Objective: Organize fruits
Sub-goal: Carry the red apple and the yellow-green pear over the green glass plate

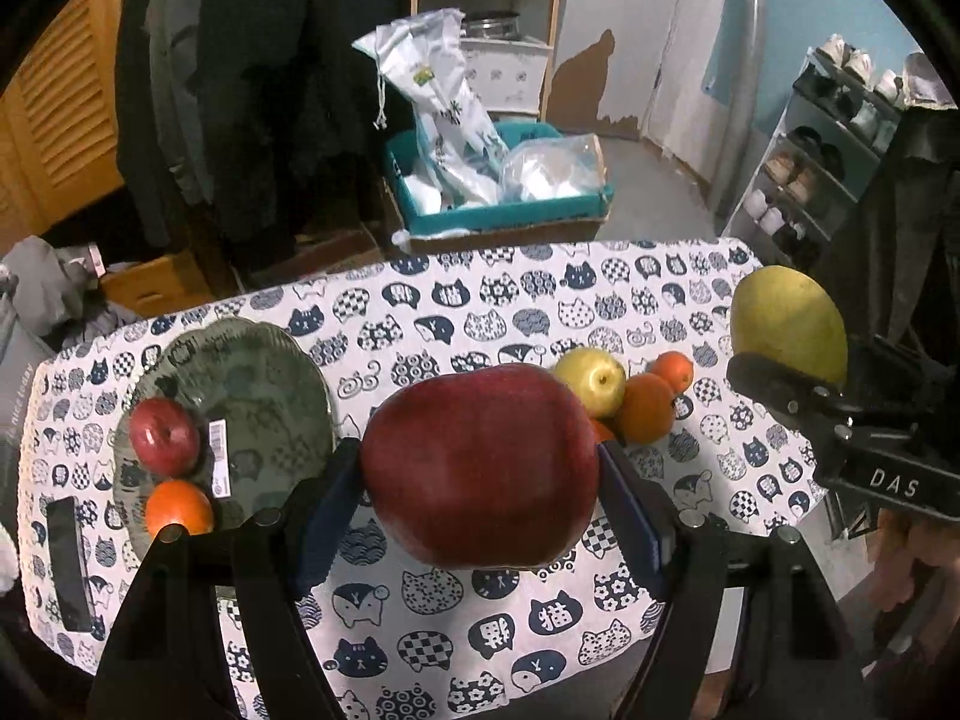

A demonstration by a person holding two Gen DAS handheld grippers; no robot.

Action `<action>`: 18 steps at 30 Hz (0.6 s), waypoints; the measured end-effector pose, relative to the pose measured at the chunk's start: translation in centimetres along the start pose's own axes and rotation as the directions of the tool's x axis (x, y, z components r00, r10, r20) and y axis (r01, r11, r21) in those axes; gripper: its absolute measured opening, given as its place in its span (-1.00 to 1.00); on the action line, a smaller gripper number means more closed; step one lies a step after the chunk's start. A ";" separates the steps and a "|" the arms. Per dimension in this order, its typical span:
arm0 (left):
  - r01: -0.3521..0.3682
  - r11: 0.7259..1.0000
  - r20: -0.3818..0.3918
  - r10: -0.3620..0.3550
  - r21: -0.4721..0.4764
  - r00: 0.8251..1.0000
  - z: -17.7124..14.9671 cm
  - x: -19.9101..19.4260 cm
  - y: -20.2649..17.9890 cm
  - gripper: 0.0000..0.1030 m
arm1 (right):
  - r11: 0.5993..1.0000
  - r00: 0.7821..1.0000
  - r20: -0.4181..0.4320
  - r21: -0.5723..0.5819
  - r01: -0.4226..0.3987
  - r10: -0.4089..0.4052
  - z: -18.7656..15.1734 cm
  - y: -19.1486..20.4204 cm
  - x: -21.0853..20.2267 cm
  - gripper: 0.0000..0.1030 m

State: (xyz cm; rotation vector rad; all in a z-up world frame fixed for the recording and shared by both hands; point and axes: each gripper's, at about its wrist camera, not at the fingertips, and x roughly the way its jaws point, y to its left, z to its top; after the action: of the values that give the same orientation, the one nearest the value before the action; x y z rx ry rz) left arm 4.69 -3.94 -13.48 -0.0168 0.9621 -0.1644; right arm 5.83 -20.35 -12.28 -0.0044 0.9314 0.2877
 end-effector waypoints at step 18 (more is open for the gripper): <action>-0.063 0.995 0.076 0.069 -0.078 0.995 1.3 -2.1 4.6 0.52 | 0.998 0.997 0.058 -0.046 -0.048 0.051 3.4 3.6 -0.7 0.47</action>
State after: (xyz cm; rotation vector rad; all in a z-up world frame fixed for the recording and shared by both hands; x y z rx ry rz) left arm 5.17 0.86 -11.47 -0.0599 0.8891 -0.0657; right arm 7.24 -16.61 -9.25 -0.0136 0.8673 0.3525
